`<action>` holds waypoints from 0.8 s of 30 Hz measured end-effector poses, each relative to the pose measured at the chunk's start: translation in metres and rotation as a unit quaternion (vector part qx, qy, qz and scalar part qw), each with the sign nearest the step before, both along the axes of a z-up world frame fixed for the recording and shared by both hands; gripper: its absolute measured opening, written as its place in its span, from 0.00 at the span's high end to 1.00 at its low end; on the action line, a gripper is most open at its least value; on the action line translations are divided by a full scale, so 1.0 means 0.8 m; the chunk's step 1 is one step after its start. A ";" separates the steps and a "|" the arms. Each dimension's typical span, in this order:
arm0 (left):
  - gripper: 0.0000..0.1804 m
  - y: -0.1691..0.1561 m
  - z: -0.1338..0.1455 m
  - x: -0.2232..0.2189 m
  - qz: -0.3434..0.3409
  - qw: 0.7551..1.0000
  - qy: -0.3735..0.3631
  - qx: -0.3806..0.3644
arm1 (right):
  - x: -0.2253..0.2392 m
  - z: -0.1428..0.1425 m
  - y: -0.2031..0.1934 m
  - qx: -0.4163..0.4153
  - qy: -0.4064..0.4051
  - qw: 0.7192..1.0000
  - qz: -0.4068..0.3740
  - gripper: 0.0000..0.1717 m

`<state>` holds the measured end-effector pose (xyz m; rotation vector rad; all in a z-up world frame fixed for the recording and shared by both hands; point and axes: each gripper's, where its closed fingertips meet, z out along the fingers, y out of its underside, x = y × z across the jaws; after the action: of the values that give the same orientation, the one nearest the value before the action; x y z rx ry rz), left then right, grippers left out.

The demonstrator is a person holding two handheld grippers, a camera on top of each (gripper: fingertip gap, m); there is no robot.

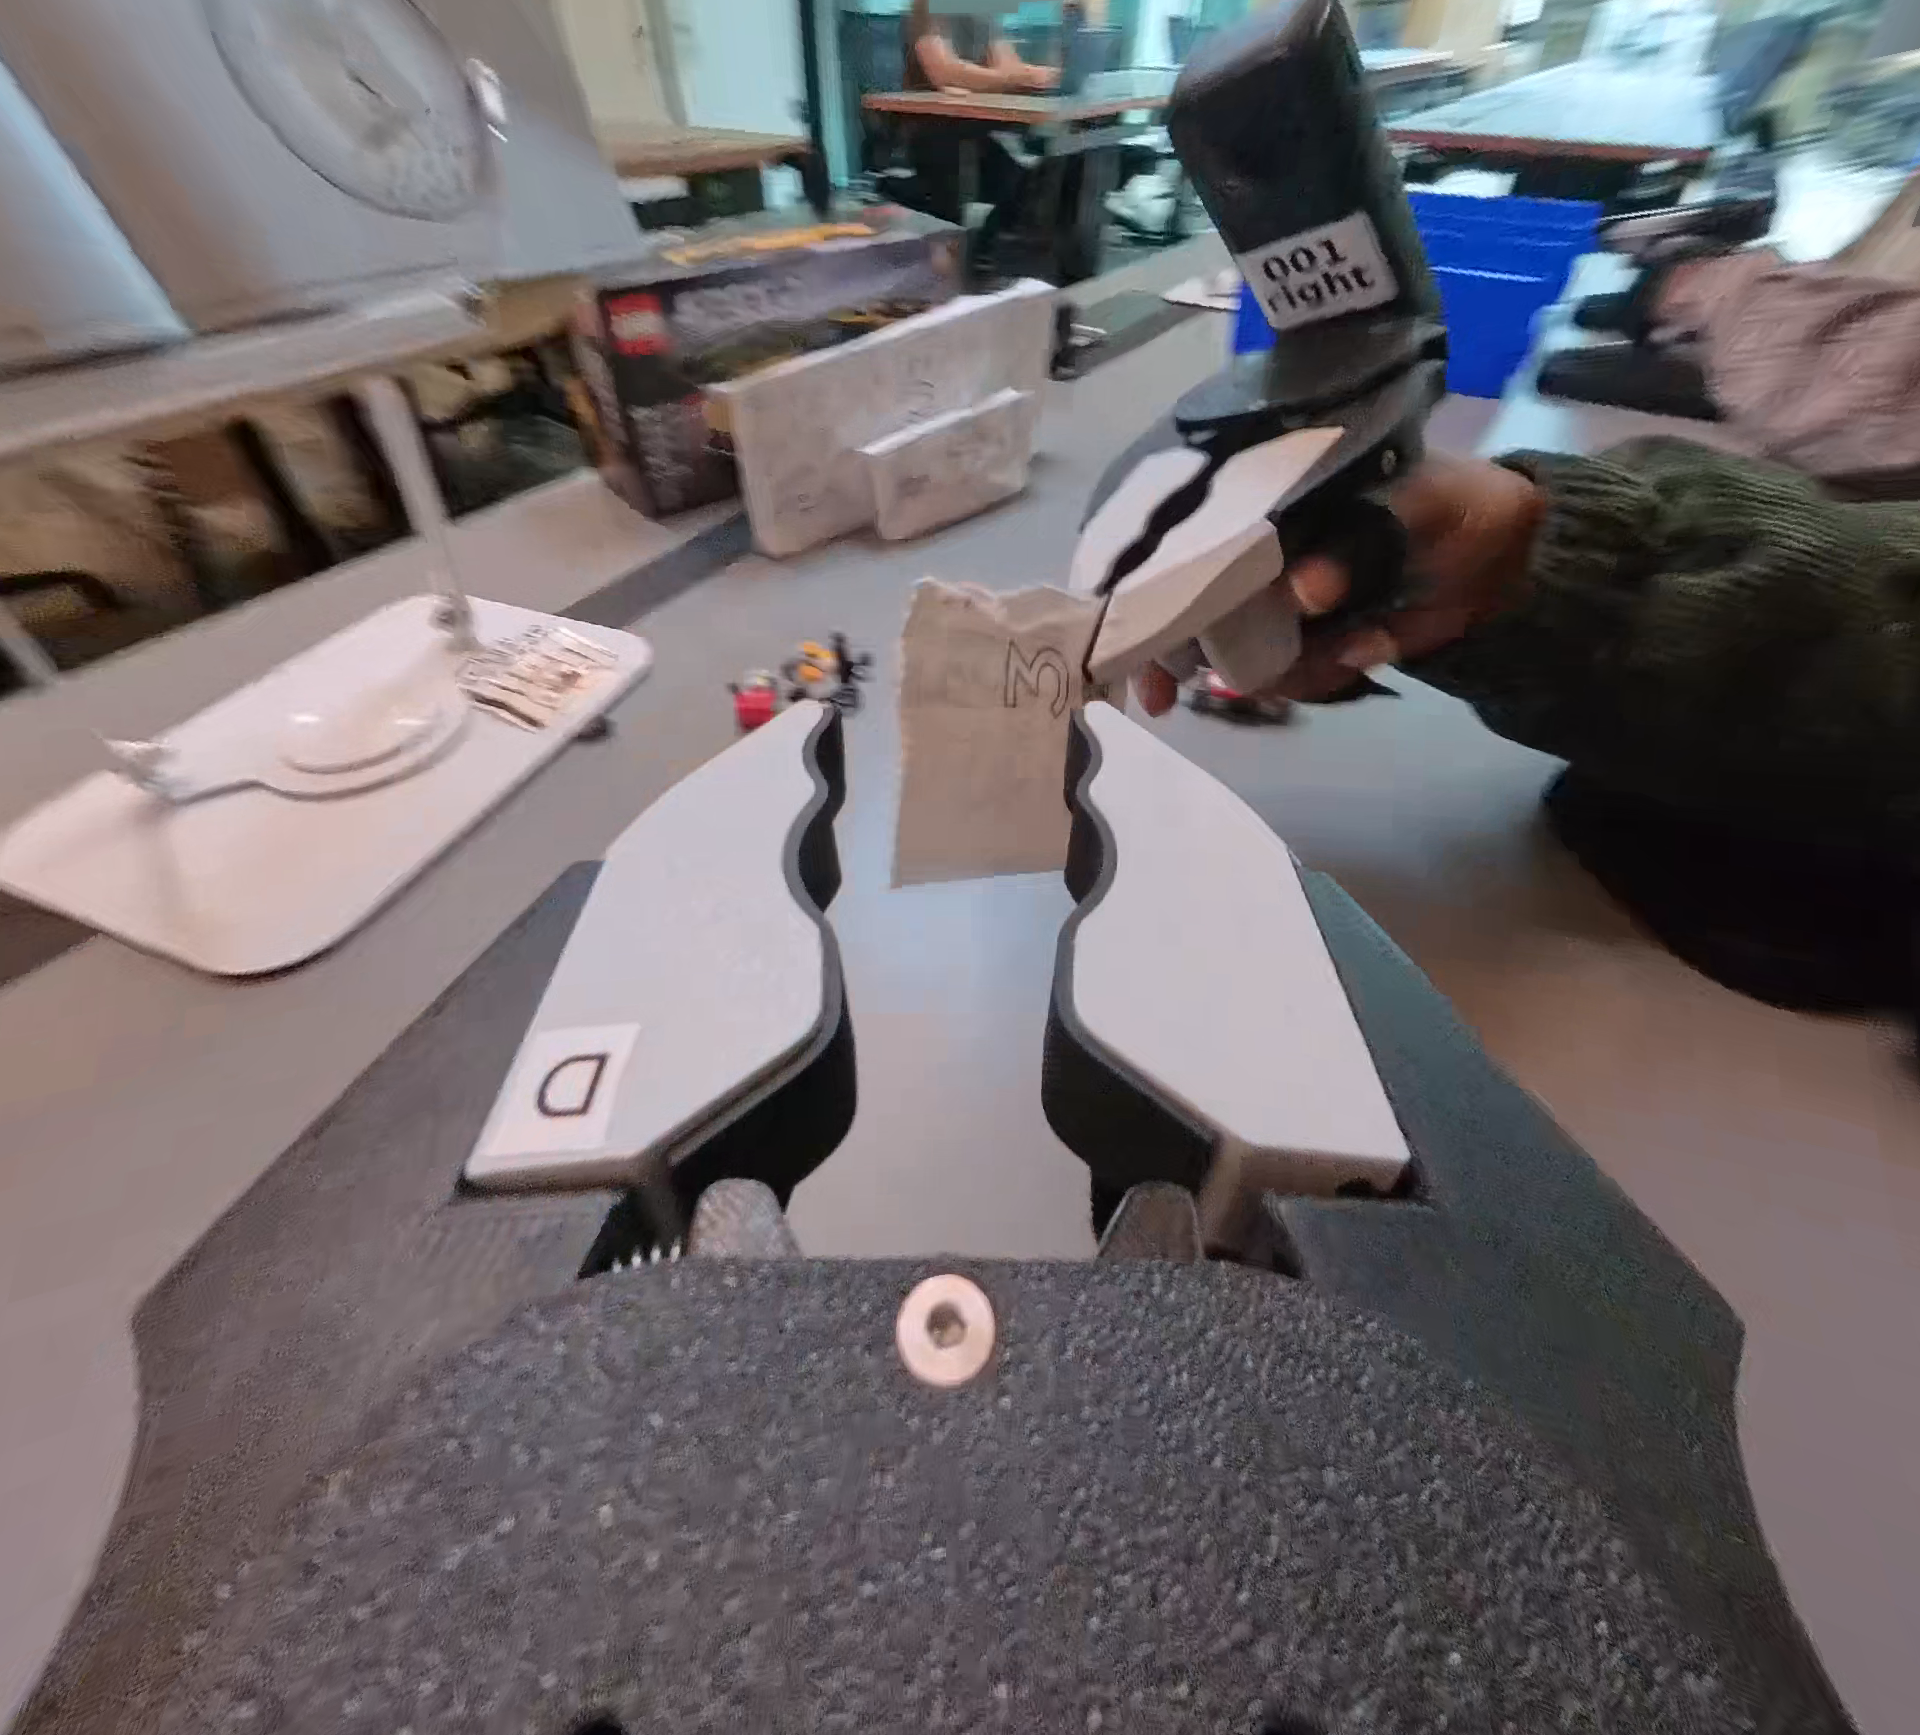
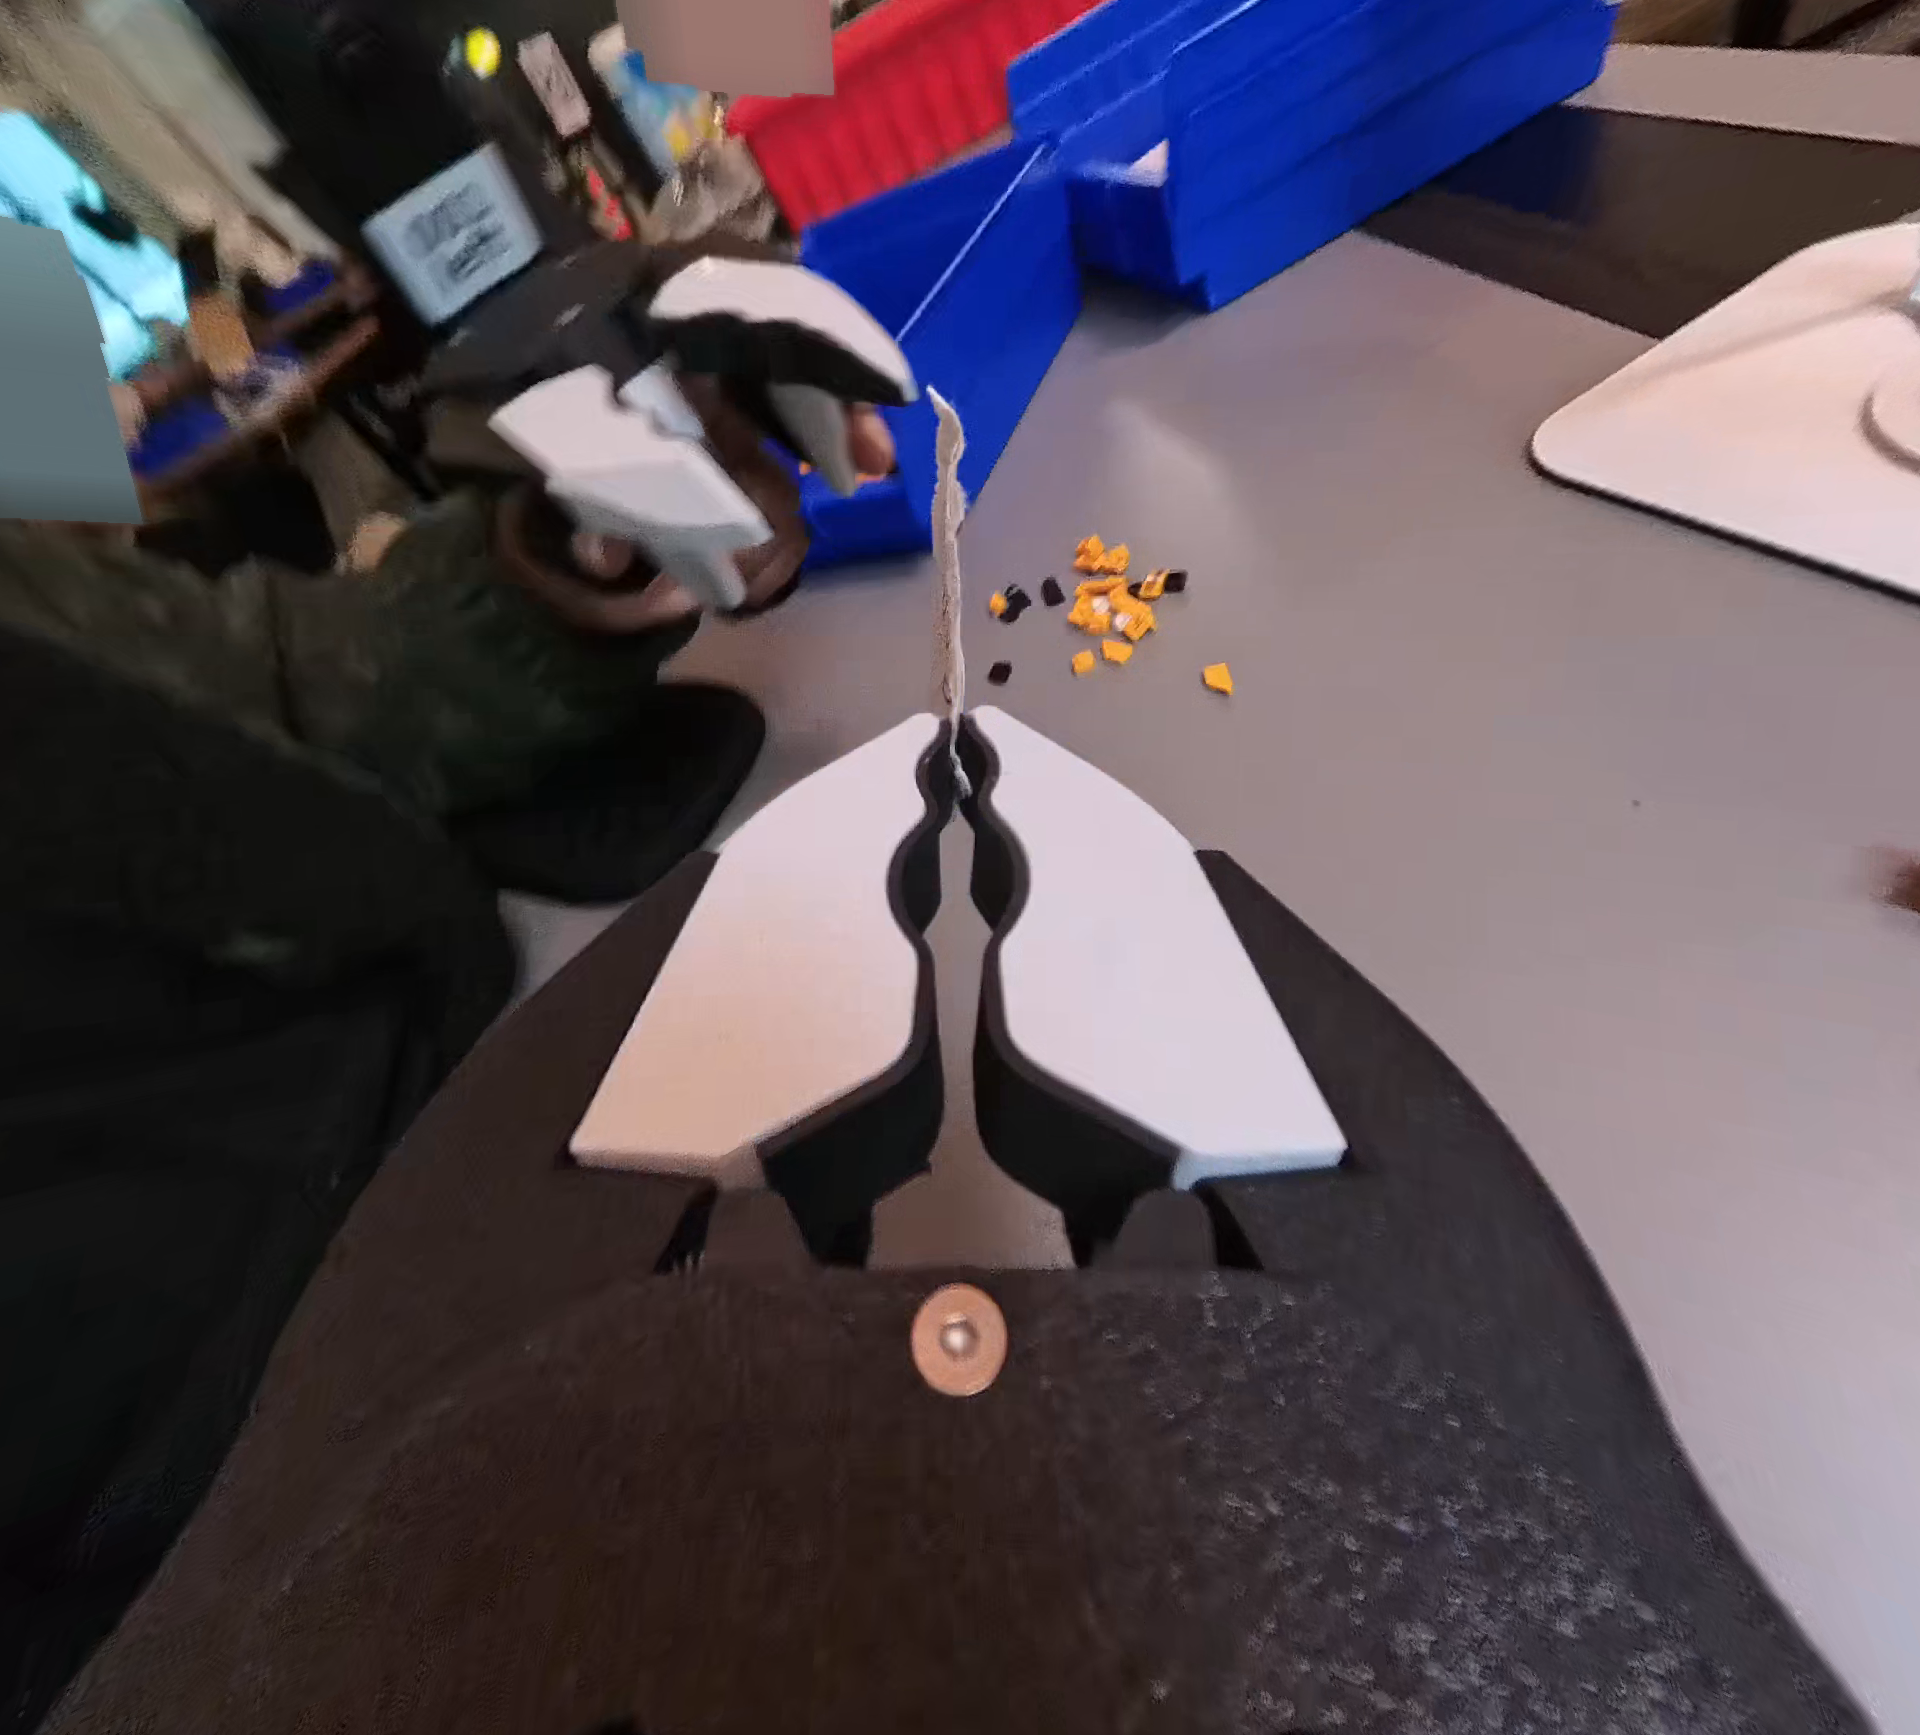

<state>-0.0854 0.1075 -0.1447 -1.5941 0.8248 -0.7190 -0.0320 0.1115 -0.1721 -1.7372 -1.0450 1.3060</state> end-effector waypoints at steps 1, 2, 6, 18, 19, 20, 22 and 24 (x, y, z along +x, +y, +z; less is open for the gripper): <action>0.78 -0.001 -0.010 -0.001 -0.028 0.999 -0.007 -0.024 | 0.001 -0.002 -0.006 0.011 -0.011 1.000 0.016 1.00; 0.79 -0.003 -0.020 0.000 -0.049 0.998 -0.013 -0.046 | 0.001 -0.004 -0.012 0.017 -0.018 0.999 0.033 1.00; 0.96 -0.016 -0.052 0.010 -0.107 0.991 -0.001 -0.083 | 0.002 -0.011 -0.034 0.032 -0.041 0.995 0.088 1.00; 1.00 -0.046 -0.061 0.041 -0.184 0.973 -0.022 -0.140 | -0.014 -0.014 -0.039 0.052 -0.030 0.994 0.095 1.00; 1.00 -0.045 -0.059 0.042 -0.180 0.974 -0.023 -0.134 | -0.013 -0.012 -0.039 0.048 -0.023 0.994 0.095 1.00; 1.00 -0.042 -0.055 0.039 -0.173 0.976 -0.031 -0.131 | -0.011 -0.009 -0.037 0.046 -0.017 0.995 0.091 1.00; 1.00 -0.030 -0.044 0.027 -0.145 0.980 -0.057 -0.123 | -0.005 -0.002 -0.029 0.056 -0.010 0.996 0.074 1.00; 1.00 -0.017 -0.031 0.012 -0.114 0.983 -0.088 -0.113 | -0.001 0.015 -0.008 0.081 0.005 0.996 0.025 0.98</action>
<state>-0.0760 0.0942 -0.1697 -1.6229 0.8252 -1.1365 -0.0326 0.1051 -0.1604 -1.5903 -1.1621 1.2240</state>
